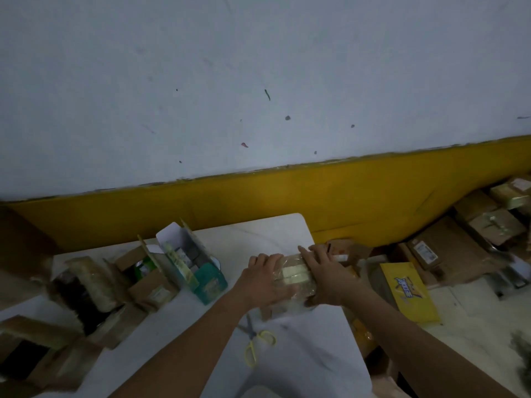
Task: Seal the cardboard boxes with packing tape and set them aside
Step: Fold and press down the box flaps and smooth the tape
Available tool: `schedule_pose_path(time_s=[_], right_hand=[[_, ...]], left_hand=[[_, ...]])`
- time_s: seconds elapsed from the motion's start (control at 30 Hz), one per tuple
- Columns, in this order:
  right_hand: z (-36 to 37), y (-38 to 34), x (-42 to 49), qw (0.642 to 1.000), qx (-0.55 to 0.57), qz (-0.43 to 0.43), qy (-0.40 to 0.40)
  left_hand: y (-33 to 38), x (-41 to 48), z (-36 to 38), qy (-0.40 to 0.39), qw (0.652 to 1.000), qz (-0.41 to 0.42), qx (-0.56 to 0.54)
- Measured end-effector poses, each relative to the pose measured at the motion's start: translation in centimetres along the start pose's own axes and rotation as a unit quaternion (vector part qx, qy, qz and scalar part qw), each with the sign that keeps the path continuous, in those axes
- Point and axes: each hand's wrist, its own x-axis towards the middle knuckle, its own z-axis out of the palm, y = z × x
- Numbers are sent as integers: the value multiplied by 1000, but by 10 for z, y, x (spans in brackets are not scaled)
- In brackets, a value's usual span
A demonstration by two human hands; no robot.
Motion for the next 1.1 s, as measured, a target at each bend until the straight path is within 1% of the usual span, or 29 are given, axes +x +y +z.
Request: schedule_pose_path(time_s=[0.03,0.1,0.17,0.23,0.33,0.43,0.57,0.67,0.7,0.77,0.8,0.83,0.87,0.9,0.93,0.97,1.0,1.03,1.1], right_hand=[[-1,-2,0,998,66,11,-23],[-3,-4,4,975,208,48,-63],[0,-5,10,953,281,102,-54],[8,-7,13,934,328,143,-16],[15,-11,12,915,372,157,14],[16,-5,11,899,401,174,1],[12,-1,1,881,441,172,-4],[17,-7,-4,861,473,185,30],[23,-9,-5,851,483,205,41],[33,-16,-9,821,499,266,73],[39,-19,-10,798,515,302,82],[44,-22,-10,764,547,333,75],[44,-29,-11,719,597,350,62],[44,-36,-10,679,647,345,42],[44,-41,-7,660,676,325,34],[42,-48,-5,670,680,295,30],[40,-55,-2,688,672,273,27],[41,-61,3,703,661,260,27],[40,-73,10,720,645,253,31]], left_hand=[[0,0,-2,-6,1000,-10,-24],[0,-1,-4,-14,998,-22,-59],[-1,-1,-5,-30,993,-40,-103],[-1,1,-4,-44,990,-50,-127],[1,5,-2,-45,989,-59,-126],[8,8,-1,-44,990,-60,-116],[12,9,1,-49,993,-51,-100],[12,7,4,-19,993,-57,-100],[10,5,5,-3,993,-60,-100],[1,2,8,31,990,-84,-113],[-5,-1,9,45,986,-101,-129],[-10,-4,10,58,981,-113,-148],[-15,-7,12,66,977,-125,-162],[-18,-10,12,78,975,-129,-165],[-21,-13,13,77,972,-134,-179],[-24,-15,13,78,967,-138,-197],[-25,-17,13,75,960,-144,-227],[-30,-18,15,60,956,-151,-244],[-40,-18,18,55,947,-156,-275]])
